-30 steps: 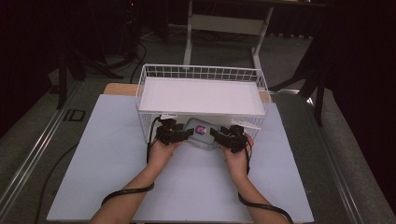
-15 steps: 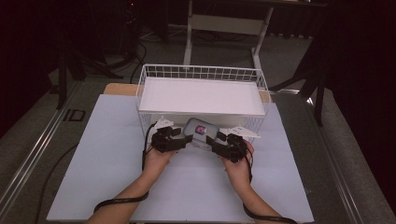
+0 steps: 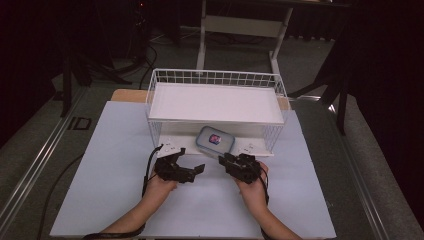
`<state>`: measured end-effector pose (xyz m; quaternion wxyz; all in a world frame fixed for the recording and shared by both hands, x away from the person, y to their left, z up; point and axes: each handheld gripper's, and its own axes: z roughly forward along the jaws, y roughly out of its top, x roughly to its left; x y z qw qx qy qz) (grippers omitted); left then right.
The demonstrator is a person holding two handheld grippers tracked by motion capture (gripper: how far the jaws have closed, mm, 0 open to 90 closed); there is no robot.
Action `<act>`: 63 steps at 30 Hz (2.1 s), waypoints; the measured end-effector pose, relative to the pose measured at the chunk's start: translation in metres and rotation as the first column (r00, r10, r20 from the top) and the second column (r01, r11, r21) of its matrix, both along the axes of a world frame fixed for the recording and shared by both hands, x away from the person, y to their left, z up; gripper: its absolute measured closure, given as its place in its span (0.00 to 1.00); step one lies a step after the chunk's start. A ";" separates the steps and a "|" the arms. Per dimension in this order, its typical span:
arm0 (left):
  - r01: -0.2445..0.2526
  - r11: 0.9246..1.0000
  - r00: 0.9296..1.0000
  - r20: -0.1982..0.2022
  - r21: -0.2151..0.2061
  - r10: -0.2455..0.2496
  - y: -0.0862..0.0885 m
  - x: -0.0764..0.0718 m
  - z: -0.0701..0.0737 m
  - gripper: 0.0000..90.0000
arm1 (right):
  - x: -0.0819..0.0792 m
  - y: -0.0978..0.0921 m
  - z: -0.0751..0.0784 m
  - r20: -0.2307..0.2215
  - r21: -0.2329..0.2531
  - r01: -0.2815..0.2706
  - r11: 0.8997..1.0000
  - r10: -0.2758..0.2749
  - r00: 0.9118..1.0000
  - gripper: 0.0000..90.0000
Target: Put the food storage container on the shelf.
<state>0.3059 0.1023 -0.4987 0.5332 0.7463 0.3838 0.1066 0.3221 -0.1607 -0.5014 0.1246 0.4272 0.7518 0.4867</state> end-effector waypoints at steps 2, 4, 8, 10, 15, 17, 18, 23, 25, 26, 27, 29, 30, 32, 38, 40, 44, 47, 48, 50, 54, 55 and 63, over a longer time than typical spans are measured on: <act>-0.006 1.000 1.000 0.014 -0.020 0.006 0.002 -0.005 0.000 0.02 | 0.001 0.001 -0.003 -0.021 -0.006 -0.006 1.000 0.006 1.000 0.92; -0.024 1.000 0.998 0.051 -0.014 0.025 0.003 -0.009 -0.001 0.02 | 0.002 0.003 -0.005 -0.033 -0.016 -0.009 1.000 0.008 0.999 0.98; -0.050 0.998 0.994 0.096 -0.048 0.055 0.007 -0.013 -0.004 0.02 | 0.005 0.005 -0.011 -0.051 -0.054 -0.009 0.998 0.006 0.999 1.00; -0.059 0.998 0.993 0.100 -0.039 0.062 0.008 -0.014 -0.004 0.02 | 0.008 0.004 -0.012 -0.057 -0.061 0.006 0.998 -0.009 0.998 1.00; -0.060 0.997 0.992 0.113 -0.042 0.065 0.010 -0.015 -0.006 0.02 | 0.018 -0.002 -0.013 -0.061 -0.070 0.052 0.996 -0.056 0.997 1.00; -0.063 0.997 0.992 0.110 -0.041 0.067 0.010 -0.014 -0.006 0.02 | 0.022 -0.003 -0.014 -0.060 -0.079 0.065 0.995 -0.069 0.996 1.00; -0.065 0.996 0.991 0.117 -0.053 0.071 0.011 -0.015 -0.005 0.02 | 0.024 -0.004 -0.014 -0.059 -0.074 0.074 0.995 -0.078 0.995 1.00; -0.077 0.996 0.990 0.117 -0.049 0.082 0.014 -0.015 -0.006 0.02 | 0.028 -0.001 -0.016 -0.065 -0.077 0.088 0.993 -0.093 0.994 1.00; -0.079 0.996 0.989 0.120 -0.047 0.084 0.014 -0.015 -0.006 0.02 | 0.026 0.002 -0.020 -0.089 -0.071 0.088 0.994 -0.095 0.991 1.00; -0.079 0.995 0.989 0.123 -0.053 0.085 0.015 -0.015 -0.006 0.02 | 0.025 0.004 -0.021 -0.088 -0.070 0.078 0.994 -0.084 0.993 1.00; -0.081 0.995 0.988 0.131 -0.051 0.087 0.015 -0.016 -0.006 0.02 | 0.023 0.008 -0.023 -0.080 -0.074 0.062 0.995 -0.068 0.995 1.00; -0.077 0.996 0.987 0.136 -0.041 0.082 0.014 -0.016 -0.005 0.02 | 0.022 0.015 -0.023 -0.058 -0.098 0.041 0.994 -0.047 0.997 1.00; -0.077 0.996 0.987 0.140 -0.042 0.082 0.014 -0.016 -0.005 0.02 | 0.023 0.017 -0.022 -0.054 -0.094 0.041 0.995 -0.047 0.997 1.00; -0.073 0.997 0.988 0.135 -0.038 0.078 0.014 -0.017 -0.006 0.02 | 0.027 0.018 -0.020 -0.040 -0.090 0.056 0.994 -0.060 0.997 1.00; -0.070 0.997 0.989 0.126 -0.038 0.074 0.013 -0.017 -0.008 0.02 | 0.037 0.018 -0.019 -0.037 -0.081 0.091 0.993 -0.094 0.995 1.00; -0.071 0.997 0.989 0.124 -0.040 0.075 0.014 -0.016 -0.008 0.02 | 0.038 0.020 -0.019 -0.032 -0.084 0.087 0.993 -0.090 0.995 1.00; -0.070 0.997 0.990 0.122 -0.036 0.074 0.013 -0.016 -0.009 0.02 | 0.040 0.027 -0.022 -0.027 -0.083 0.075 0.994 -0.077 0.997 1.00; -0.069 0.997 0.990 0.121 -0.034 0.073 0.013 -0.017 -0.010 0.02 | 0.043 0.032 -0.023 -0.022 -0.096 0.075 0.993 -0.077 0.997 1.00; -0.067 0.997 0.990 0.118 -0.034 0.070 0.013 -0.017 -0.010 0.02 | 0.044 0.033 -0.023 -0.021 -0.094 0.079 0.992 -0.081 0.996 1.00; -0.066 0.997 0.990 0.119 -0.036 0.070 0.014 -0.017 -0.010 0.02 | 0.047 0.034 -0.024 -0.025 -0.091 0.080 0.993 -0.083 0.996 1.00; -0.070 0.997 0.990 0.117 -0.031 0.074 0.014 -0.016 -0.011 0.02 | 0.052 0.035 -0.022 -0.019 -0.088 0.086 0.992 -0.088 0.996 1.00; -0.073 0.997 0.990 0.116 -0.031 0.076 0.015 -0.016 -0.011 0.02 | 0.053 0.036 -0.022 -0.015 -0.093 0.085 0.992 -0.086 0.996 1.00; -0.074 0.997 0.991 0.113 -0.037 0.078 0.016 -0.016 -0.011 0.02 | 0.060 0.042 -0.020 -0.009 -0.108 0.080 0.991 -0.082 0.997 1.00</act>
